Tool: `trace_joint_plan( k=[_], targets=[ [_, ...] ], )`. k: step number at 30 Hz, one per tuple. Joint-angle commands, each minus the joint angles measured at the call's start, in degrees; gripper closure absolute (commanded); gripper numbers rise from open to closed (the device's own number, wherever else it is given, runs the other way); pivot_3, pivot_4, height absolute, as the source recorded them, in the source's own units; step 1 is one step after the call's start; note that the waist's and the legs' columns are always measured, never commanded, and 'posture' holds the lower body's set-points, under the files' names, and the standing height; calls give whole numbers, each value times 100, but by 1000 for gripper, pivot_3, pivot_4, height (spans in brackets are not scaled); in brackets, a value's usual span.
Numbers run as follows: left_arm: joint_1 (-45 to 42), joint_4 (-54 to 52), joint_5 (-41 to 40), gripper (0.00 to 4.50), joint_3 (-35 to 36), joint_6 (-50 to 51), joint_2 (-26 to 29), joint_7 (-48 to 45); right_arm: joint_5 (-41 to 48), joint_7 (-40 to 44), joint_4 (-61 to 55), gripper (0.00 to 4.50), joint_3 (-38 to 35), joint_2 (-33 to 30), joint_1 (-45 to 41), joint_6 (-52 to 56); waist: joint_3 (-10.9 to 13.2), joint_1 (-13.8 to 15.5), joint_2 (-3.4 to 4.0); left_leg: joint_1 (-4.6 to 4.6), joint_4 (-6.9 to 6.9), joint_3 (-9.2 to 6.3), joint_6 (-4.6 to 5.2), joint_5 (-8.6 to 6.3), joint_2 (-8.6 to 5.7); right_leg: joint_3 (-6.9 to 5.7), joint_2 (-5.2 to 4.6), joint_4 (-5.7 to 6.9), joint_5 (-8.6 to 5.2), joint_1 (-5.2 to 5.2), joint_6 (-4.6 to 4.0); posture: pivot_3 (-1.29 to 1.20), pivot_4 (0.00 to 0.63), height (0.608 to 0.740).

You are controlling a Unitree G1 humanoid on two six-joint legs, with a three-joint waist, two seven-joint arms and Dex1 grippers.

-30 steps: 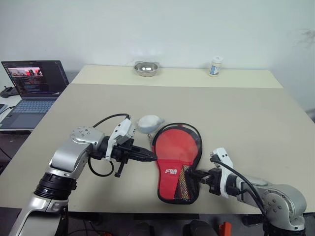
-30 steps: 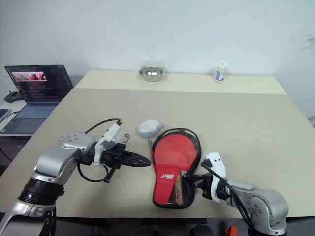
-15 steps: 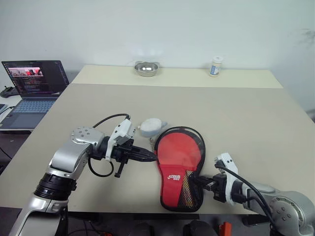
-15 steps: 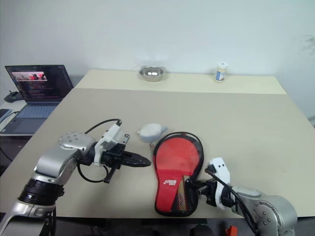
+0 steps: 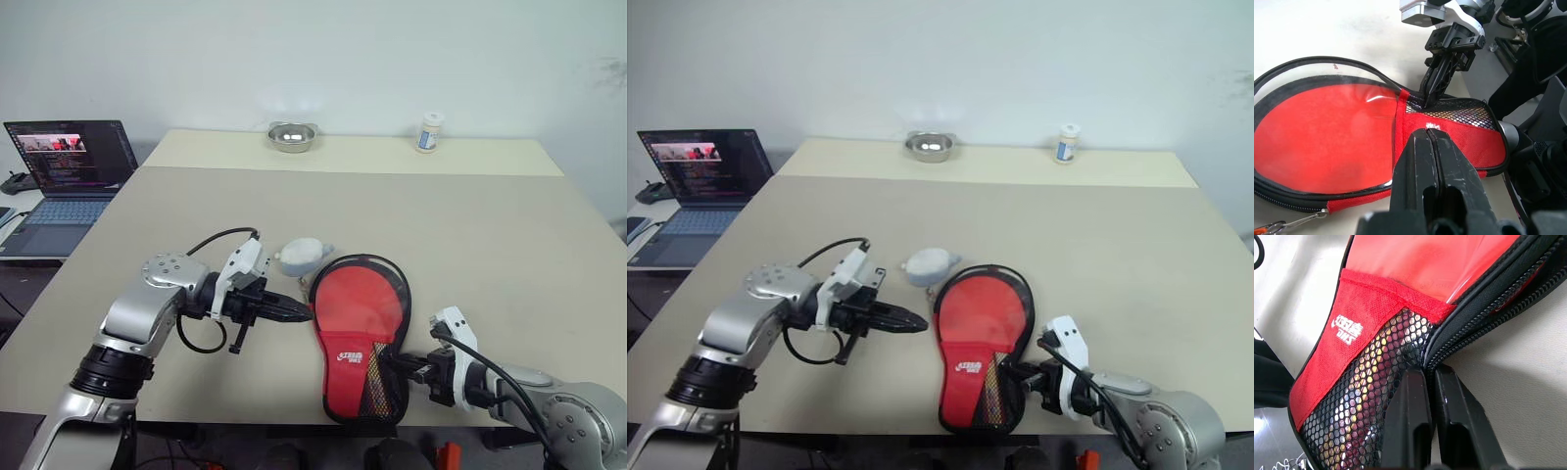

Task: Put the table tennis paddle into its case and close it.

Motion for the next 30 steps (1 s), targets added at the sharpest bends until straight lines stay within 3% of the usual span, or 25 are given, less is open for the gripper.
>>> trace_joint_plan(
  k=[1, 7, 11, 15, 17, 22, 26, 30],
  targets=[
    [-134, 29, 2, 4500, 15, -112, -49, -24, 93, -36, -146, 3354, -231, -51, -46, 61, 0, 0, 0, 0, 0, 0, 0, 0, 0, 0, 0, 0, 0, 0, 0, 0, 150, 740],
    [-153, 42, 17, 4500, 21, -120, -130, 48, 60, 71, -413, 1264, -181, -631, -95, -116, 0, -8, 0, 1, 1, 0, 0, 0, 0, 0, 1, 1, 0, 0, 0, 0, 150, 740],
    [-165, 47, 25, 4500, 35, -105, -226, 132, 645, 879, -997, 19, -694, -1572, -78, -309, 2, -8, 3, 0, 1, 0, 0, 0, 1, 0, 3, 1, 0, 0, 1, 0, 150, 740],
    [-280, 152, 14, 4500, 46, -27, -273, 193, 811, 1363, -927, 19, -974, -2248, -380, -1001, 0, -1, -1, 5, 2, -3, 1, 0, 0, -3, 4, -2, -2, 7, 4, 0, 150, 740],
    [-458, 327, 33, 4500, 97, 43, -361, 356, 683, 1258, -710, 19, -763, -2212, -730, -1311, 1, -11, -2, 7, 2, -4, 1, 0, 2, -3, 7, 0, -14, 7, 25, 0, 150, 740],
    [-985, 873, 255, 4500, 188, -58, -655, 931, -197, 740, 201, 19, 688, -1567, -1353, -2135, 0, -26, -3, 8, 3, -8, 0, 0, 3, -2, 10, 3, -13, 8, 27, 0, 150, 740],
    [-1364, 1366, 425, 3243, 381, -370, -882, 1420, -1038, 710, 870, 0, 1912, -1294, -1511, -2911, 1, -23, -4, -3, 5, -6, 0, 0, -2, -3, 8, -1, 1, 3, 2, 0, 150, 740],
    [-1586, 1579, 480, 1805, 578, -616, -974, 1745, -1581, 886, 1090, 0, 2640, -1387, -1475, -3346, 1, -19, -4, -10, 5, -4, 0, 0, -2, -3, 3, -5, 0, -3, 4, 0, 150, 740]
  ],
)
